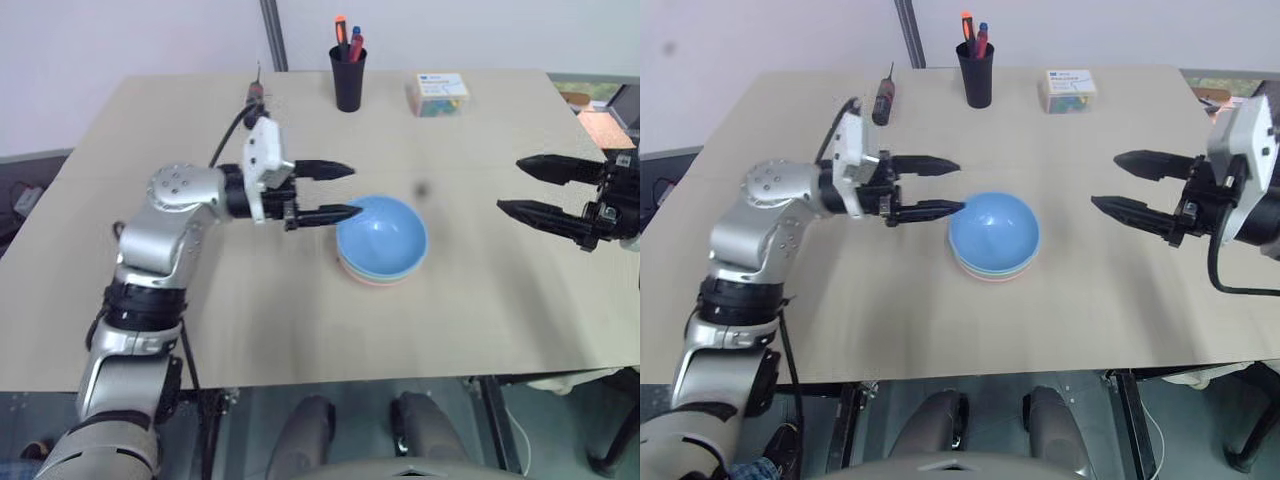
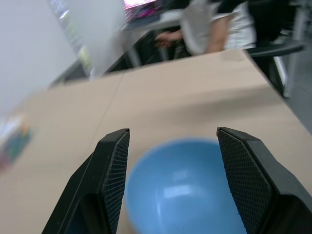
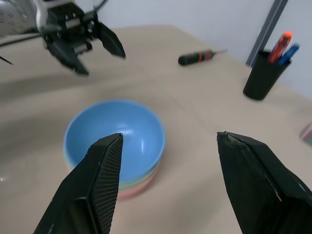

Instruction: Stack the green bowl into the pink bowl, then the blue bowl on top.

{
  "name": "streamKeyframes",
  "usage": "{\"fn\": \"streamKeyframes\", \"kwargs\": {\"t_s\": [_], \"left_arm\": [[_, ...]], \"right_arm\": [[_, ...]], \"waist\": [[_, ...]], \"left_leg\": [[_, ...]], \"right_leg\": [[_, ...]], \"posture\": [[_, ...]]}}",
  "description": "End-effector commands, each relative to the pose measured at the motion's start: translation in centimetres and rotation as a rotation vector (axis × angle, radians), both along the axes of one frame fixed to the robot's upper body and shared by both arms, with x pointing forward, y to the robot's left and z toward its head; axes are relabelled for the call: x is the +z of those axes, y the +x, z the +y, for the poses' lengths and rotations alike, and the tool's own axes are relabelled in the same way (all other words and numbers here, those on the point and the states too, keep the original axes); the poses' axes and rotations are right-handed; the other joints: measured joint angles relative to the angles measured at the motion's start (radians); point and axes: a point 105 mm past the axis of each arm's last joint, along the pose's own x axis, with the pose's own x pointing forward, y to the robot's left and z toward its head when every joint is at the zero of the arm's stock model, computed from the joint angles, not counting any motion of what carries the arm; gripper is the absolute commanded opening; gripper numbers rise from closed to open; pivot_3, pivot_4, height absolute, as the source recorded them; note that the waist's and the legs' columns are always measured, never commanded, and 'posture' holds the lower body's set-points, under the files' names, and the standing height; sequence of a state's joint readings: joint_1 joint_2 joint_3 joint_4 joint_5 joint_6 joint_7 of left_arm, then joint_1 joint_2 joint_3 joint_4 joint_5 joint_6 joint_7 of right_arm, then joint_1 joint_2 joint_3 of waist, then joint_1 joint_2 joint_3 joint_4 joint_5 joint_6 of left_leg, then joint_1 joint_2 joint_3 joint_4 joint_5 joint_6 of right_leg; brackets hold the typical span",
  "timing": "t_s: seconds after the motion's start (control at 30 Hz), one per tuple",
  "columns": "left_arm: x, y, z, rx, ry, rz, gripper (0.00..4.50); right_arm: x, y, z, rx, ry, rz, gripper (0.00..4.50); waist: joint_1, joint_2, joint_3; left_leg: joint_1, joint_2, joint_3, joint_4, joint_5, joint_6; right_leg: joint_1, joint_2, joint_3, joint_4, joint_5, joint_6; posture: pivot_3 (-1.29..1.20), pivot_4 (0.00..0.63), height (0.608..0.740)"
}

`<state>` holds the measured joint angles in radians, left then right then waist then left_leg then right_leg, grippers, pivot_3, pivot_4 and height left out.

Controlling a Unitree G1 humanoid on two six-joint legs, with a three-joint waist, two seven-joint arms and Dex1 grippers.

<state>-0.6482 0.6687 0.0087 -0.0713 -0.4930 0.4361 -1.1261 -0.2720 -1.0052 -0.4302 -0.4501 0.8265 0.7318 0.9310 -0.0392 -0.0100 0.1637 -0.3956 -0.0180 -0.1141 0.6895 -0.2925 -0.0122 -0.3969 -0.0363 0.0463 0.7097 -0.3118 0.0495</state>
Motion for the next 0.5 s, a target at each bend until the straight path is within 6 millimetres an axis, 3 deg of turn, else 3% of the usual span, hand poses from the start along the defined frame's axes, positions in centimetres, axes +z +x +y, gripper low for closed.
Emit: {"fn": "streamKeyframes", "kwargs": {"t_s": [0.03, 0.17, 0.3, 0.5], "left_arm": [[1.1, -0.6, 2.6, 0.116, -0.05, -0.021, 3.01], [-0.9, -1.7, 4.8, 0.203, -0.032, 0.033, 3.01], [-2.9, -3.2, 6.2, 0.263, -0.024, 0.085, 3.01], [-5.4, -5.4, 7.7, 0.324, 0.025, 0.128, 3.01]], "right_arm": [[0.3, -0.4, -1.0, -0.027, 0.018, -0.043, 3.22], [-1.5, -0.6, -1.9, -0.053, 0.034, -0.023, 3.22], [-4.4, -1.2, -3.3, -0.034, -0.061, 0.032, 3.22], [-6.2, -0.7, -4.6, -0.005, -0.076, 0.006, 3.22]], "waist": [[0.001, 0.0, 0.0], [0.002, 0.0, 0.0], [0.004, 0.0, 0.0], [0.004, 0.0, 0.001]], "left_leg": [[0.0, 0.0, 0.0, 0.0, 0.0, 0.0], [0.0, 0.0, 0.0, -0.001, 0.0, 0.0], [0.001, 0.0, 0.0, -0.002, 0.0, 0.0], [0.006, 0.001, 0.002, -0.003, 0.0, 0.0]], "right_leg": [[0.0, 0.0, 0.0, 0.0, 0.0, 0.0], [0.001, -0.001, 0.0, -0.002, 0.0, 0.0], [0.001, -0.001, 0.0, -0.002, 0.0, 0.0], [0.005, -0.002, 0.002, -0.001, 0.0, 0.0]], "posture": [[0.0, 0.15, 0.74], [0.0, 0.15, 0.74], [0.0, 0.15, 0.74], [0.0, 0.15, 0.74]]}}
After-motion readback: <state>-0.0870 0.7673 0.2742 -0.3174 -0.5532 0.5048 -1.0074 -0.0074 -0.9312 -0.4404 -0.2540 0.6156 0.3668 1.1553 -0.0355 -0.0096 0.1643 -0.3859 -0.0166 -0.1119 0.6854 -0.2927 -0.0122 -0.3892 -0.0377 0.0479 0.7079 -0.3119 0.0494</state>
